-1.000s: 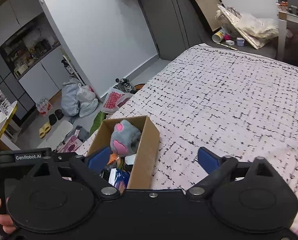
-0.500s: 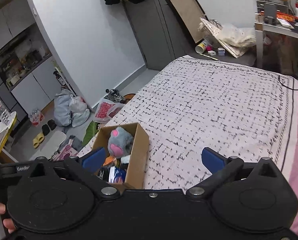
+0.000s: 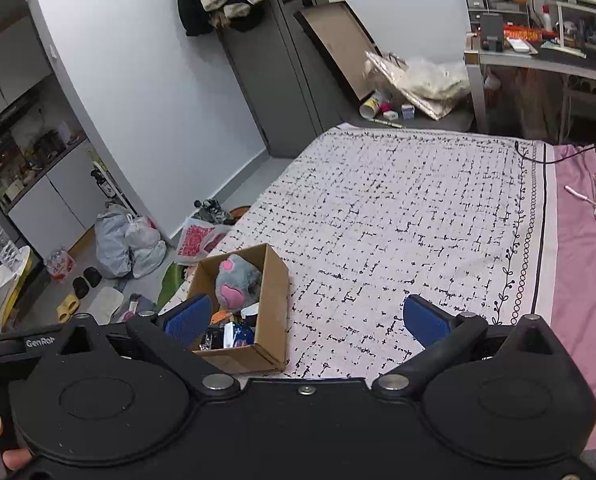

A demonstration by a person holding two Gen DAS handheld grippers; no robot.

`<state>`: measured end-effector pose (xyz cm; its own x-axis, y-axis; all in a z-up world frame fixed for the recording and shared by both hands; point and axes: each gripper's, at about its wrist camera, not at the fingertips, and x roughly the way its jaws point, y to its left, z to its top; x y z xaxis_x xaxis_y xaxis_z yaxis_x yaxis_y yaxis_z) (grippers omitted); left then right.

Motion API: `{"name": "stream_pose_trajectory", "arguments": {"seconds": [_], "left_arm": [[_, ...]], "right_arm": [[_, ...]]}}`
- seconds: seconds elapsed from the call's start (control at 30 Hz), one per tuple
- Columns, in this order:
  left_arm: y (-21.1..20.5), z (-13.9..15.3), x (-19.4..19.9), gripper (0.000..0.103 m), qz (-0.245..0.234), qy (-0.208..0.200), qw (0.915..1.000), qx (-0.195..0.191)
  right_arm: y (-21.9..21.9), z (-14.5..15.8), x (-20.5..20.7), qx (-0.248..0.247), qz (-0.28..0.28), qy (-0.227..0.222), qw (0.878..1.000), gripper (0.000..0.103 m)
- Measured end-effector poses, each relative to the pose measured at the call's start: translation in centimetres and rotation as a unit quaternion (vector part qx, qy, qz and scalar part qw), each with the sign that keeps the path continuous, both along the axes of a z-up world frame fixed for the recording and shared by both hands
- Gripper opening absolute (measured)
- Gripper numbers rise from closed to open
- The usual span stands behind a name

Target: Organize soft objects

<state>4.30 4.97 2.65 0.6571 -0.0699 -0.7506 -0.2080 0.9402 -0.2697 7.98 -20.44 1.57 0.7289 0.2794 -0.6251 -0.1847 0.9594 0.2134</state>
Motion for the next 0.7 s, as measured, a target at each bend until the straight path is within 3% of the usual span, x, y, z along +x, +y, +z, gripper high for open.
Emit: {"name": "stream_pose_trajectory", "arguments": {"seconds": [0.4,0.7], "left_arm": [[-0.8,1.7,-3.9,0.094,-0.019,-0.021,0.9988,0.039],[-1.9,1.6,-4.8,0.098,-0.036,-0.014,0.9968,0.070]], "right_arm": [[-0.1,-0.3,-3.4,0.014,0.016,0.006,1.000,0.103],[-0.3,-0.6,-4.0,0.014,0.015,0.013,1.000,0.103]]}}
